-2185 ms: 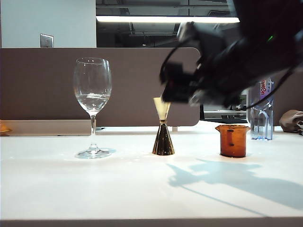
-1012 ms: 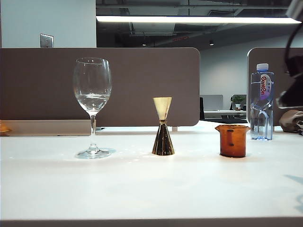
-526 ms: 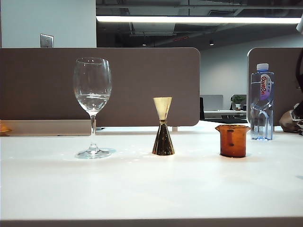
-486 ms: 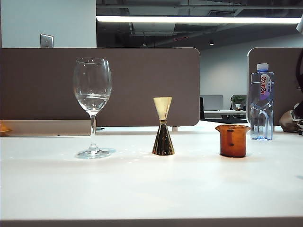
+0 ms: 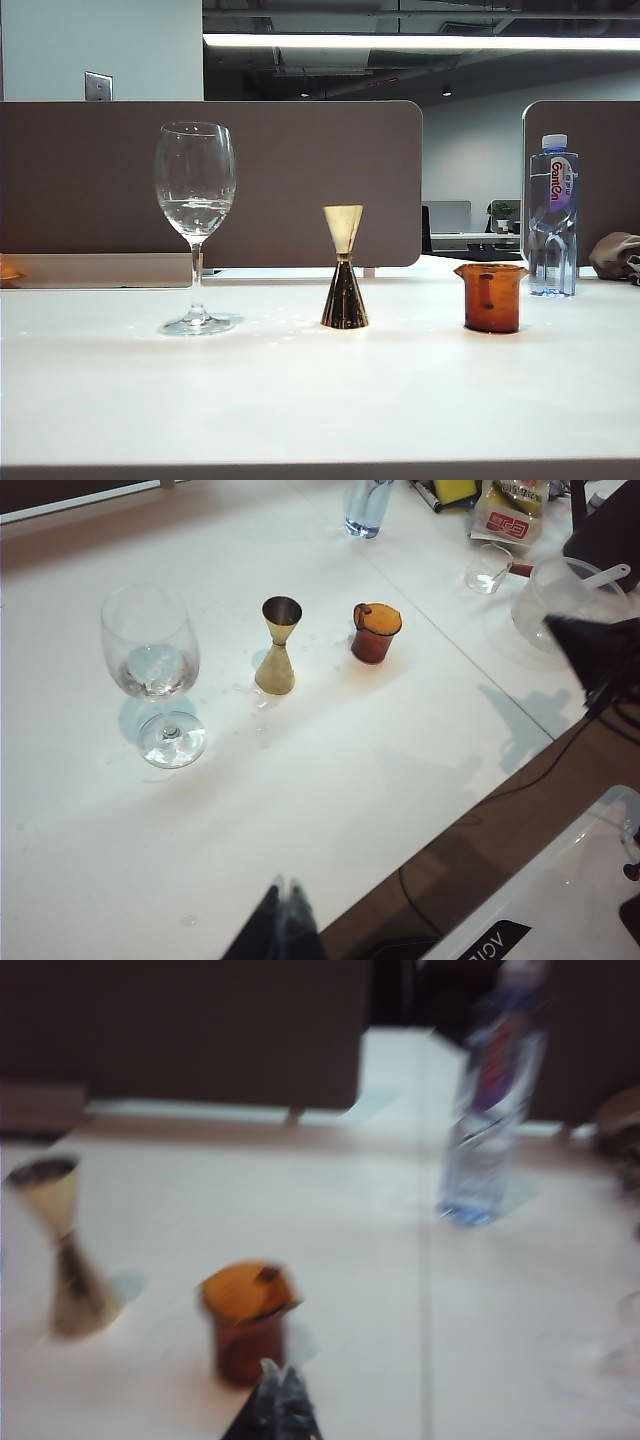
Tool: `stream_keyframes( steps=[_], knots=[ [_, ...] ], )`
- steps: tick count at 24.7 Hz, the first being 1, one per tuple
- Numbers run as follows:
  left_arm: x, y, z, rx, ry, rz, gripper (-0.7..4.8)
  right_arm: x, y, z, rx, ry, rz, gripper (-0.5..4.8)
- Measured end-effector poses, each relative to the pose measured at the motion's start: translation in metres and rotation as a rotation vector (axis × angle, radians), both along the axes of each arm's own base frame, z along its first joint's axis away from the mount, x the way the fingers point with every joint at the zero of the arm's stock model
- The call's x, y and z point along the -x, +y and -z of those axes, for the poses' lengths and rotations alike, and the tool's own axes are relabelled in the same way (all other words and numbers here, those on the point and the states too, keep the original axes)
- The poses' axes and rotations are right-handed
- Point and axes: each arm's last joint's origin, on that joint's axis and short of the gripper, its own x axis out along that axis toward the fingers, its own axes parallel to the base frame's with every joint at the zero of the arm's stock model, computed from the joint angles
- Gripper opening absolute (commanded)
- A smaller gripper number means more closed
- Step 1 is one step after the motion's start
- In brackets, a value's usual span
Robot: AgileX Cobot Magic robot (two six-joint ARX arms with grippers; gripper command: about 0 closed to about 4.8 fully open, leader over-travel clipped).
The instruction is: Pick up the small amber measuring cup and pour the water in it into the jigger, then pick up the jigger and pour the water in it into the wine glass.
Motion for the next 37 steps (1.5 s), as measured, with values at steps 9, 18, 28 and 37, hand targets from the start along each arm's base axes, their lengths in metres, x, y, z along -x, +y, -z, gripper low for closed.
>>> stream_keyframes(
  steps=[9, 18, 28, 37],
  knots=[
    [0.000, 0.000, 0.000, 0.000, 0.000, 0.000, -0.02, 0.009, -0.024, -0.007, -0.010, -0.095, 0.200, -0.01],
    [0.000, 0.000, 0.000, 0.000, 0.000, 0.000, -0.02, 0.008, -0.031, 0.027, 0.015, -0.018, 0.247, -0.01],
    [0.000, 0.000, 0.000, 0.000, 0.000, 0.000, -0.02, 0.010, -0.031, 0.046, 0.043, 0.125, 0.234, -0.01],
    [0.000, 0.000, 0.000, 0.000, 0.000, 0.000, -0.02, 0.011, -0.030, 0.049, 0.047, 0.157, 0.205, -0.01]
  ],
)
